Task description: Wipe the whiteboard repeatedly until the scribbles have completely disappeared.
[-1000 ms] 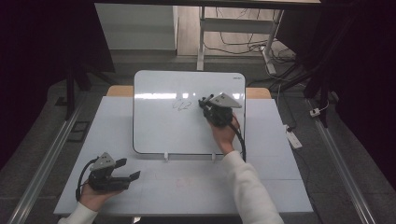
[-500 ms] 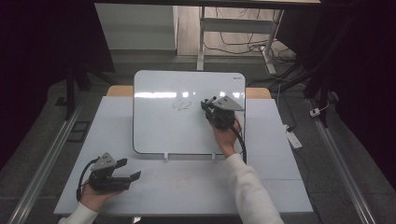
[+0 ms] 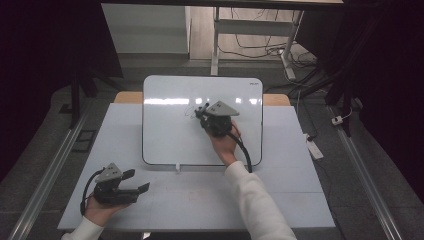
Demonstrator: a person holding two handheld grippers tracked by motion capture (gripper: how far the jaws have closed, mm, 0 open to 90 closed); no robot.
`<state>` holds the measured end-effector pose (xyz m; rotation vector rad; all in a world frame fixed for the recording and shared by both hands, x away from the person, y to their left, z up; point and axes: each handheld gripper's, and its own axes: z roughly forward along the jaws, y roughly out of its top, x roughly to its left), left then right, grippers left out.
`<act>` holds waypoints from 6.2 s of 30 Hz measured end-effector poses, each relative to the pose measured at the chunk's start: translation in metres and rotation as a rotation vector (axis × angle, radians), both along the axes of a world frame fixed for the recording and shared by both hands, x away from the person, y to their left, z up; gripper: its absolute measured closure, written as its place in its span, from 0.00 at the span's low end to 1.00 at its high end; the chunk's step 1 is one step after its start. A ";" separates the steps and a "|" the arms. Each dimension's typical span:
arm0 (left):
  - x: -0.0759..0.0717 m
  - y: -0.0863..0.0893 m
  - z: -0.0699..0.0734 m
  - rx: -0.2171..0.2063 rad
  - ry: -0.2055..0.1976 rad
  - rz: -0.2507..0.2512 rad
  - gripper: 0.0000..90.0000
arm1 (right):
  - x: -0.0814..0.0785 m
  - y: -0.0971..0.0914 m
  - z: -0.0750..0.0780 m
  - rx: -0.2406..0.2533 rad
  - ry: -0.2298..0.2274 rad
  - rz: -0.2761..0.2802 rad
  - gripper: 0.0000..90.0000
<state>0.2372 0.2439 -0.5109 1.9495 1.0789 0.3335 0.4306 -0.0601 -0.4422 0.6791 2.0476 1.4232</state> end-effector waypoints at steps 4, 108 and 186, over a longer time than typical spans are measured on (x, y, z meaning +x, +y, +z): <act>-0.001 0.000 0.000 0.002 -0.002 -0.001 0.25 | 0.004 -0.004 0.003 0.013 -0.013 -0.026 0.86; -0.001 0.001 0.001 -0.007 -0.009 -0.005 0.25 | 0.008 0.024 0.004 0.000 -0.015 0.034 0.86; 0.000 0.003 -0.001 -0.008 -0.003 0.002 0.25 | 0.014 -0.016 0.014 0.006 -0.016 -0.043 0.86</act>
